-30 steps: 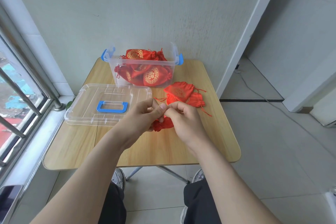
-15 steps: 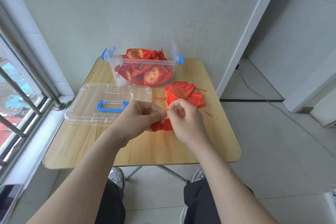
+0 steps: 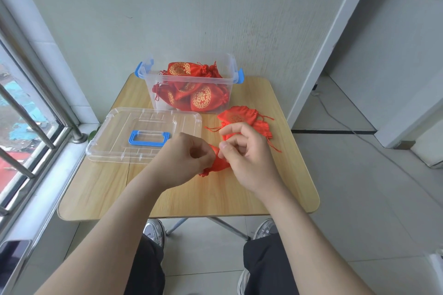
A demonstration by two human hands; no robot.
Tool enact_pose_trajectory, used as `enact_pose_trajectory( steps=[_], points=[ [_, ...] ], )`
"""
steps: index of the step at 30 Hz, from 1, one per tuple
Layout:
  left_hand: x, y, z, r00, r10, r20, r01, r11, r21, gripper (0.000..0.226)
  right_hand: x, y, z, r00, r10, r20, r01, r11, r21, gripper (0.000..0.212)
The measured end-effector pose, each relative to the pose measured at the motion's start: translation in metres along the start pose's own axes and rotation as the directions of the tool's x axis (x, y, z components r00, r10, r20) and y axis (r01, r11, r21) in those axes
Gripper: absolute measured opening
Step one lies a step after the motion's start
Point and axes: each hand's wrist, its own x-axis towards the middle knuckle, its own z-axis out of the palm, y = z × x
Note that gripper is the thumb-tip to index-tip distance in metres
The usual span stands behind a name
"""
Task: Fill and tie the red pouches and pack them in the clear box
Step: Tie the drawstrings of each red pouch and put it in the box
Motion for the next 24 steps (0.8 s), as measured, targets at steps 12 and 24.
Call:
enact_pose_trajectory(
  steps=[12,24],
  points=[
    [-0.002,0.001,0.004,0.985,0.112,0.13,-0.138,0.967,0.215,0.014,0.004,0.004,0.002,0.987,0.158,-0.025,-0.156,0.985,0.067,0.005],
    [0.005,-0.008,0.009,0.993,-0.02,-0.118,0.022,1.0,0.016,0.024,0.001,0.01,0.009,0.998,-0.063,0.02,0.066,0.946,-0.318,0.025]
  ],
)
